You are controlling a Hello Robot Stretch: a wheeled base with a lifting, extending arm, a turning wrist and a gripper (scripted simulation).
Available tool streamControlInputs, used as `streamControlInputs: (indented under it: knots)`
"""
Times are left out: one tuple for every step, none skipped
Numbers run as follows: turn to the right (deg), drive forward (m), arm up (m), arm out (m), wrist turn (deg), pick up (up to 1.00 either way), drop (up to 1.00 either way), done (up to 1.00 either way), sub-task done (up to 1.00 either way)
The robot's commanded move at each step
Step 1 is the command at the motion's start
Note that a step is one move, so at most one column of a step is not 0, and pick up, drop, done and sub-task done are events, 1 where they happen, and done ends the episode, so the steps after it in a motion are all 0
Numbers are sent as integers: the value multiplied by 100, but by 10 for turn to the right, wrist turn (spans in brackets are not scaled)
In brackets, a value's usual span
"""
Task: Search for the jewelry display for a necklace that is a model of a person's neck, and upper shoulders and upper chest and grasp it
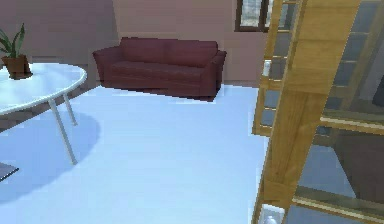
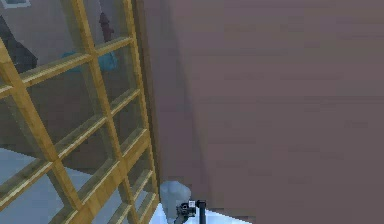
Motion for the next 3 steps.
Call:
streamControlInputs:
  knots:
    - [0, 0, 0, 0, 450, 0, 0, 0, 0]
    - [0, 0, 0, 0, 450, 0, 0, 0, 0]
    - [0, 0, 0, 0, 180, 0, 0, 0, 0]
